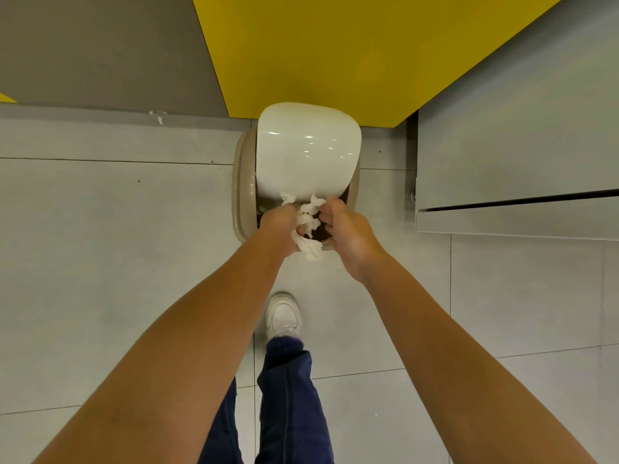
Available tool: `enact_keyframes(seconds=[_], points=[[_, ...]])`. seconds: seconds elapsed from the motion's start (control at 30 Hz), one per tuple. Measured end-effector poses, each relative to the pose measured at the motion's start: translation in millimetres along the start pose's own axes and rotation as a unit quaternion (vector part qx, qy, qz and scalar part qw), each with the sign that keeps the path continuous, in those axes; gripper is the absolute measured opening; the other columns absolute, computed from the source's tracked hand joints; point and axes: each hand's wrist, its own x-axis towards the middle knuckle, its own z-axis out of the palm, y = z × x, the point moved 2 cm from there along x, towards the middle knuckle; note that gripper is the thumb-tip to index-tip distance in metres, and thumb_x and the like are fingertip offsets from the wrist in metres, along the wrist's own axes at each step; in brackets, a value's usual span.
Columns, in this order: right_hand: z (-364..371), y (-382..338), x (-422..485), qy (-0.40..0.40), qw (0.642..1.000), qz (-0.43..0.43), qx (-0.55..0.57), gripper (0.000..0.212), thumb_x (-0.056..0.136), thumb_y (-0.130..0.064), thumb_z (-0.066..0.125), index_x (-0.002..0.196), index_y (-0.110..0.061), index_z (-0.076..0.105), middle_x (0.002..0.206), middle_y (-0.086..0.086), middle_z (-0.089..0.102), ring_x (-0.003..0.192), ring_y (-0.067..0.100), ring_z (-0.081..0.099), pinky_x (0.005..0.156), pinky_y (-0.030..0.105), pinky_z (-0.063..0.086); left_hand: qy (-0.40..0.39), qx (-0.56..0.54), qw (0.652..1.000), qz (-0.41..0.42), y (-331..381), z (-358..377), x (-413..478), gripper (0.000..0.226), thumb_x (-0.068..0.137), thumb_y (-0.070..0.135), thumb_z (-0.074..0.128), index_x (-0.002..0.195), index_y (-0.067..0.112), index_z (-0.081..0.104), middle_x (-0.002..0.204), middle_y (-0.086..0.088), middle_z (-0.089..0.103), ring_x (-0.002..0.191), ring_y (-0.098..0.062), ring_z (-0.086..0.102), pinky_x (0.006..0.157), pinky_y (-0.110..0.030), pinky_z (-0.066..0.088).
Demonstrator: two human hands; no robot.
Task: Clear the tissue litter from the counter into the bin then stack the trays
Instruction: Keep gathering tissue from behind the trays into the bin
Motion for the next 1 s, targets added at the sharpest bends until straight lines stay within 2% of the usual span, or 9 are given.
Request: enact_keyframes(seconds=[0.07,0.13,0.23,0.33,0.43,0.5,0.67,0.87,1.0], points=[[-1.4,3.9,1.8,-0.005,1.000,-0.005,-0.008,0.023,0.099,-0.037,0.035,0.100,-0.026,0.054,0.085,-0.011,0.055,0.087,0.008,0.050,0.091,0.027,0.038,0.009,0.023,0.999,0.029,4.5,6.5,4.6,0.030,0.094,0.019,0.050,0.120,0.005,0.055,0.111,-0.012,0.058,0.063,-0.017,0.048,0.062,-0.030,0.045],[-2.8,9.2,4.5,-0.012,1.000,0.000,-0.005,0.030,0.099,-0.038,0.035,0.113,-0.023,0.057,0.098,-0.007,0.059,0.101,0.012,0.053,0.096,0.029,0.037,0.012,0.022,0.999,0.047,8.8,13.2,7.5,0.040,0.095,0.017,0.047,0.132,0.002,0.046,0.133,-0.016,0.053,0.084,-0.022,0.054,0.078,-0.033,0.044],[-3.7,13.5,4.5,-0.012,1.000,0.019,-0.017,0.047,0.098,-0.041,0.035,0.135,-0.016,0.048,0.135,0.003,0.052,0.126,0.019,0.045,0.104,0.032,0.033,0.023,0.033,0.998,0.047,11.8,17.3,15.7,0.041,0.096,0.022,0.046,0.132,0.004,0.046,0.137,-0.013,0.051,0.115,-0.025,0.055,0.092,-0.033,0.045],[-5.1,17.8,6.1,-0.013,0.999,0.024,-0.017,0.048,0.098,-0.042,0.035,0.137,-0.016,0.046,0.139,0.004,0.048,0.125,0.019,0.045,0.107,0.034,0.033,0.039,0.050,0.997,0.045,14.5,15.5,22.2,0.028,0.097,0.026,0.046,0.115,0.005,0.052,0.132,-0.008,0.054,0.120,-0.023,0.052,0.100,-0.030,0.043],[-5.4,18.7,6.6,-0.011,1.000,0.015,-0.011,0.047,0.098,-0.040,0.035,0.135,-0.015,0.047,0.135,0.004,0.051,0.116,0.016,0.047,0.104,0.032,0.035,0.052,0.082,0.993,0.069,13.3,14.0,27.4,0.031,0.096,0.024,0.050,0.118,0.003,0.052,0.122,-0.011,0.056,0.103,-0.025,0.053,0.089,-0.031,0.042],[-5.3,19.1,7.5,-0.010,1.000,0.017,-0.012,0.049,0.098,-0.041,0.035,0.138,-0.014,0.044,0.139,0.004,0.048,0.125,0.019,0.045,0.109,0.034,0.034,0.055,0.096,0.991,0.079,12.1,13.0,24.7,0.031,0.093,0.022,0.054,0.119,0.005,0.051,0.112,-0.010,0.057,0.093,-0.024,0.050,0.087,-0.033,0.043],[-3.3,16.7,6.2,-0.004,0.999,0.029,-0.013,0.052,0.098,-0.043,0.037,0.141,-0.016,0.039,0.145,0.004,0.043,0.133,0.021,0.041,0.112,0.037,0.032,0.049,0.112,0.990,0.071,10.5,9.2,13.2,0.028,0.089,0.007,0.051,0.116,0.001,0.054,0.100,-0.012,0.054,0.092,-0.026,0.053,0.085,-0.036,0.048],[1.8,6.8,-15.0,-0.006,1.000,0.028,-0.005,0.042,0.098,-0.038,0.038,0.130,-0.014,0.051,0.136,0.008,0.051,0.123,0.022,0.048,0.098,0.031,0.040,0.054,0.103,0.992,0.057,10.8,-0.7,-14.6,0.001,0.087,0.007,0.052,0.087,0.006,0.053,0.090,-0.009,0.053,0.081,-0.020,0.051,0.079,-0.032,0.047],[6.7,-6.0,-41.0,-0.001,0.999,0.025,-0.027,0.040,0.096,-0.038,0.039,0.126,-0.014,0.053,0.128,0.007,0.054,0.110,0.021,0.051,0.089,0.029,0.040,0.027,0.084,0.996,0.027,12.3,-10.4,-53.4,0.019,0.089,0.008,0.054,0.108,0.007,0.050,0.094,-0.008,0.048,0.091,-0.021,0.047,0.079,-0.028,0.041]])
